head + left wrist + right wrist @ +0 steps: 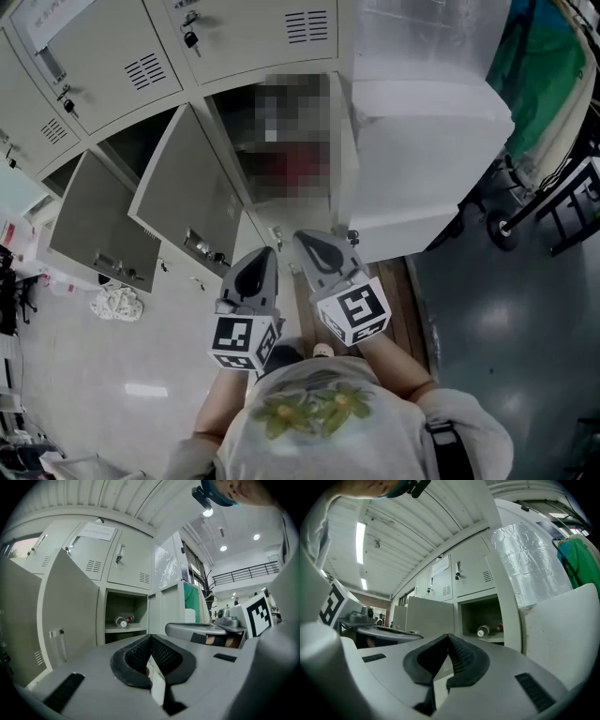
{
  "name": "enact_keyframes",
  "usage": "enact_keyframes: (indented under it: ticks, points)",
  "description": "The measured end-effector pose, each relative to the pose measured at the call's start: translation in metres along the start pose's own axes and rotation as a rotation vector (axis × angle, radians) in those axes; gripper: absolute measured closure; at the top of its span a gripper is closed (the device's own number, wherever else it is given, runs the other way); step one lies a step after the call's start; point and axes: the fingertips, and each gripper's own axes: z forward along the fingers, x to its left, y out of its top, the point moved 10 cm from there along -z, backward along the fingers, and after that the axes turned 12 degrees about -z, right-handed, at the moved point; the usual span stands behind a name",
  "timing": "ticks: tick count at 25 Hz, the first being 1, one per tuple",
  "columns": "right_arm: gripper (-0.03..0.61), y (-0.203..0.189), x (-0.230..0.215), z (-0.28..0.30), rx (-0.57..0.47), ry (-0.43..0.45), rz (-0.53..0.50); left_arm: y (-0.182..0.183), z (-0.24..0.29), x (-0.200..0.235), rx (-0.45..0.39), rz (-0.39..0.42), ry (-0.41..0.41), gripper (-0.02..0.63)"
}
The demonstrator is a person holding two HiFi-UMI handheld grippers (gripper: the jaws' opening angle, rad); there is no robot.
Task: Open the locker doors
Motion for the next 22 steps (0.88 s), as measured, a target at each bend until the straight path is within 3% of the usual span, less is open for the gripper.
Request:
enact_keyframes:
  ticks: [22]
  points:
    - [0.549,0.002,0.027,0.015,-0.007,0.123,-0.009,0.000,-0.025,0.011,-0.023,-0.011,0.082,0.586]
